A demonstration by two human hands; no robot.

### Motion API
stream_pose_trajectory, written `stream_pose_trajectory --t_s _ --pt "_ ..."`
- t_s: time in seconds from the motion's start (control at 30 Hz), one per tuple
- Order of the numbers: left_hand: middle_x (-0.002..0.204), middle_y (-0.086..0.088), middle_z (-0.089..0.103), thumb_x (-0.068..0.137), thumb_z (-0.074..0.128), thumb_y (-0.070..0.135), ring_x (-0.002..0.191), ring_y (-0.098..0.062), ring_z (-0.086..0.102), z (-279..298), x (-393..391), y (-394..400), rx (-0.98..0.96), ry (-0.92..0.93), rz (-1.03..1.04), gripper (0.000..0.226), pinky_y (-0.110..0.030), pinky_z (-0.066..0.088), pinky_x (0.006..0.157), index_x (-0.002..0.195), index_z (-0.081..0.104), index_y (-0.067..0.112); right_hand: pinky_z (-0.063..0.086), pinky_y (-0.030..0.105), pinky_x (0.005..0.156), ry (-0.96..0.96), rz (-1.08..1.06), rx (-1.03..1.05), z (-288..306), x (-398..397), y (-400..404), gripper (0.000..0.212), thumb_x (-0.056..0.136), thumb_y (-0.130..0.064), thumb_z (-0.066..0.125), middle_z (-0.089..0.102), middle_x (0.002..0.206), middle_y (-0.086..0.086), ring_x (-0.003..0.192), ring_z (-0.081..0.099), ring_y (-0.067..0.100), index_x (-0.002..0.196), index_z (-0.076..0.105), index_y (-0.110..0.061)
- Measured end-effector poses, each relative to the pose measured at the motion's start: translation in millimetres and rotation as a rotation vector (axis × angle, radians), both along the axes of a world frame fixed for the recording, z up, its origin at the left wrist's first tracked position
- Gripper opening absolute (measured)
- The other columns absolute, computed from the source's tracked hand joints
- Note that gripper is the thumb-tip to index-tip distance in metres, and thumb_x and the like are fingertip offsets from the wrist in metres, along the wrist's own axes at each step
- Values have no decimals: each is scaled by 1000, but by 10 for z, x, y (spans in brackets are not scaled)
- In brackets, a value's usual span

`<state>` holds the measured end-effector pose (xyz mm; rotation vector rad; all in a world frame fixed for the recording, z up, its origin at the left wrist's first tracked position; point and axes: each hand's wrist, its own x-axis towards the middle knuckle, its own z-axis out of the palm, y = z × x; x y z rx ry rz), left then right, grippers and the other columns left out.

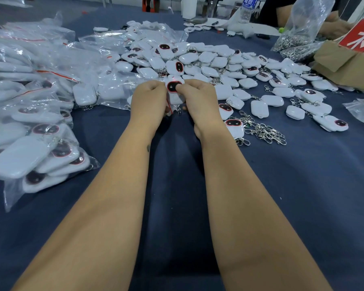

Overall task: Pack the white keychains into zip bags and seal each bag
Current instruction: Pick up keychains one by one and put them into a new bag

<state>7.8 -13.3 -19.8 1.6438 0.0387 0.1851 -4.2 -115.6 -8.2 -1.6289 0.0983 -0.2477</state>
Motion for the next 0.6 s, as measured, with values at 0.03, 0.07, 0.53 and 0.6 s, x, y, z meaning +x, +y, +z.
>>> stream_pose_trajectory --t_s 0.03,0.07,0.53,0.6 --pt "46 2 50 83 45 7 41 -13 47 0 3 0 6 -3 0 15 -19 36 43 74 57 10 44 22 65 3 -2 -3 -5 2 2 19 87 -7 63 63 69 -2 70 55 13 72 68 -18" --pt "48 1 51 83 47 9 41 -13 47 1 4 -1 13 -4 0 14 -20 36 43 74 57 10 46 27 68 6 -6 -6 -9 5 5 19 87 -5 61 65 73 3 73 56 16 73 68 -16" --pt "60 0 60 85 57 14 43 -11 49 42 -39 5 -14 16 -41 16 -15 38 41 70 63 15 48 33 74 19 28 95 -8 12 -11 24 83 2 56 67 65 5 70 60 22 68 68 -13" --pt "58 4 62 86 61 19 43 -8 50 37 -43 8 4 -8 -47 17 -15 40 43 70 66 20 52 34 74 25 45 98 -10 12 -16 22 82 6 54 68 72 10 71 62 22 82 71 -8"
